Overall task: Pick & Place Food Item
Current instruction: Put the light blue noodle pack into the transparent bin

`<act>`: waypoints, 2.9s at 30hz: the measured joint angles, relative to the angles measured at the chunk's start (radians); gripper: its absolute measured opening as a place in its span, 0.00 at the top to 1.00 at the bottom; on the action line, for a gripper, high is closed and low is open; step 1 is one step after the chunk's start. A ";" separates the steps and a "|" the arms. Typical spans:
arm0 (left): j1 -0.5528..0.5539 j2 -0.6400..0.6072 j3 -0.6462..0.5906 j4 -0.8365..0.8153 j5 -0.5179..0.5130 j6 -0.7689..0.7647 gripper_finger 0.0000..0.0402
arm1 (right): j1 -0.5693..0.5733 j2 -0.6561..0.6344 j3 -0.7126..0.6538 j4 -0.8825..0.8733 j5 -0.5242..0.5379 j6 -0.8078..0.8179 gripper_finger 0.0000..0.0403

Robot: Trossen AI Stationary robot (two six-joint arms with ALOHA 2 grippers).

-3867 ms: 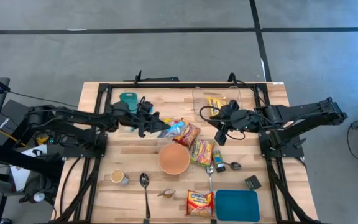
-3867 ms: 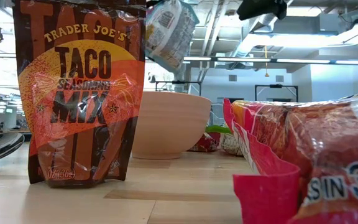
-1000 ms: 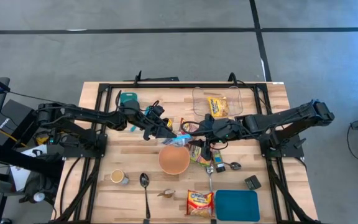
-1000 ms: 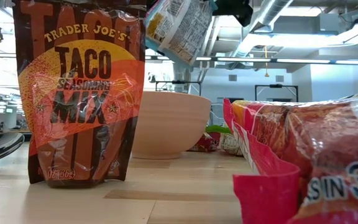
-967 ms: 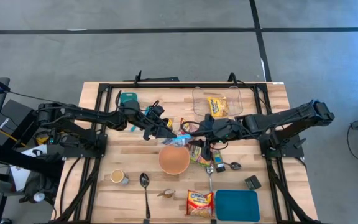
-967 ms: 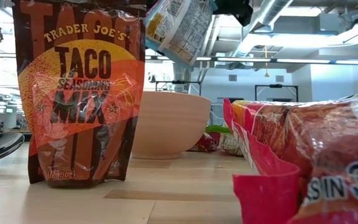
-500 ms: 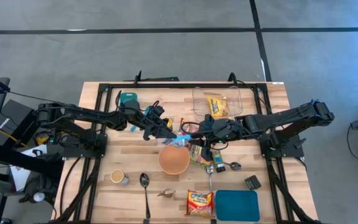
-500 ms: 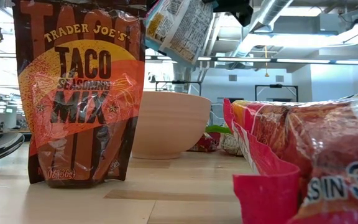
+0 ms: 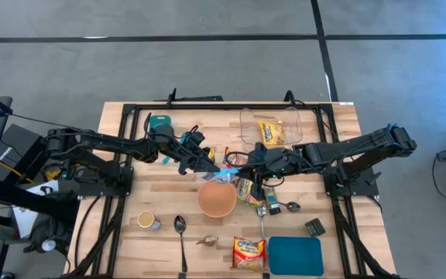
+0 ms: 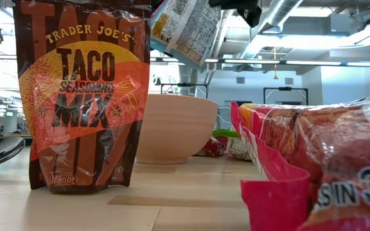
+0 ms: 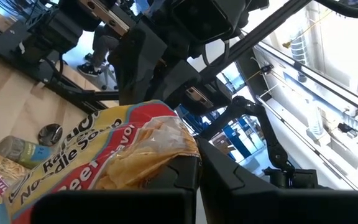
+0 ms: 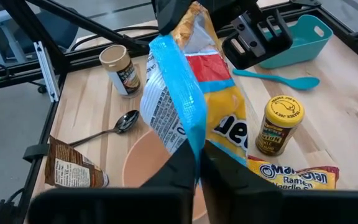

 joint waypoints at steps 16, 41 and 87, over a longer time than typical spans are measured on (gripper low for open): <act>0.005 0.000 0.002 0.000 0.037 0.000 0.71 | -0.002 0.000 0.000 -0.009 0.000 0.027 1.00; 0.062 -0.005 0.002 -0.026 0.113 -0.001 0.69 | 0.025 -0.171 -0.001 -0.272 0.144 0.136 1.00; 0.062 -0.004 0.001 -0.026 0.080 0.002 0.71 | -0.600 -0.286 -0.011 -0.685 0.420 0.499 1.00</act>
